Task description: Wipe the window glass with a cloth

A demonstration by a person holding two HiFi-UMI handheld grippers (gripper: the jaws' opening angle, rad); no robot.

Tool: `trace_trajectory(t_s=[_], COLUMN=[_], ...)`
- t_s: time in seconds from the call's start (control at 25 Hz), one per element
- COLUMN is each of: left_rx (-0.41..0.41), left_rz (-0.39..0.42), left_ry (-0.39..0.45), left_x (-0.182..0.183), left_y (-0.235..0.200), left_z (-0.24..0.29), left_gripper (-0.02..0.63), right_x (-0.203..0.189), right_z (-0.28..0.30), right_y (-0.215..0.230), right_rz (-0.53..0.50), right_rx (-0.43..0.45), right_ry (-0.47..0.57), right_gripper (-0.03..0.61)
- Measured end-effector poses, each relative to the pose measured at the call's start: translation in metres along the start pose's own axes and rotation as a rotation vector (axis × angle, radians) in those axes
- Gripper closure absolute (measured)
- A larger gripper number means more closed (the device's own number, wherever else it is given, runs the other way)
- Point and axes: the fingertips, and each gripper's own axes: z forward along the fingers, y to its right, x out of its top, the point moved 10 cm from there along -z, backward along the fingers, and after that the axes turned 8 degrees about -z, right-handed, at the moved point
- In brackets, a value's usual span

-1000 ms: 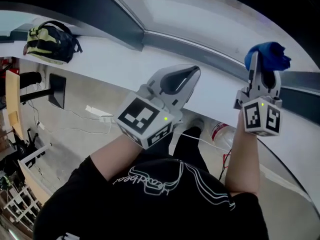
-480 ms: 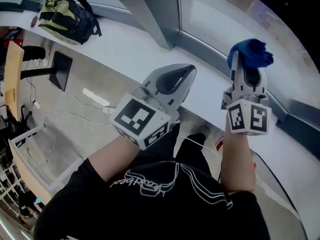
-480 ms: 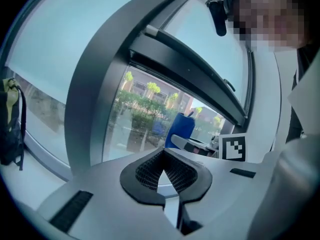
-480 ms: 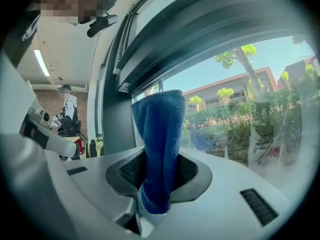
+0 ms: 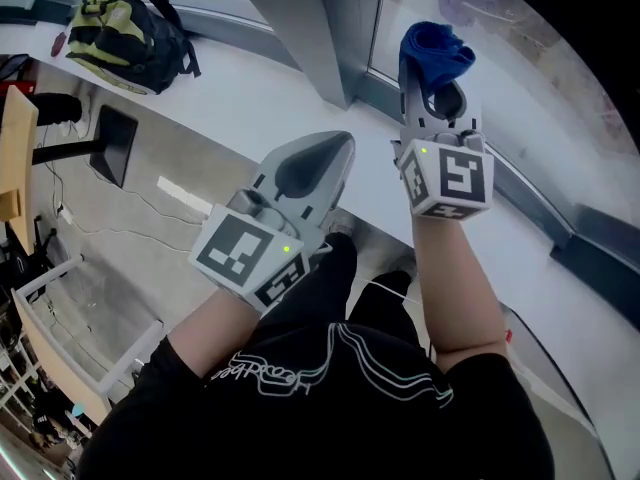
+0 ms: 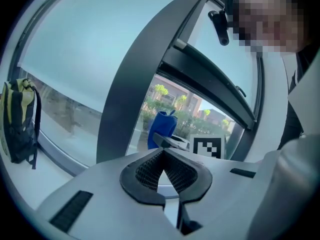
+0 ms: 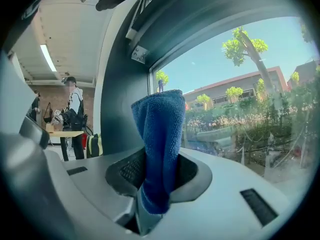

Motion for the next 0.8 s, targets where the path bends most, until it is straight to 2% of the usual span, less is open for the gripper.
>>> trace_trajectory(t_s=[0.36,0.8], left_rx=[0.027,0.018], left_rz=[-0.019,-0.030], left_ry=[0.013,0.005], left_x=[0.011,0.011], left_y=[-0.026,-0.039], left_z=[-0.010,-0.006], left_gripper=[0.611,0.611], right_x=[-0.003,-0.016], right_z=[0.048,0.063], right_y=[-0.023,-0.024], right_rz=[-0.018,-0.010], right_rx=[-0.026,-0.083], right_ry=[-0.036,-0.078], right_gripper=[0.485,0.485])
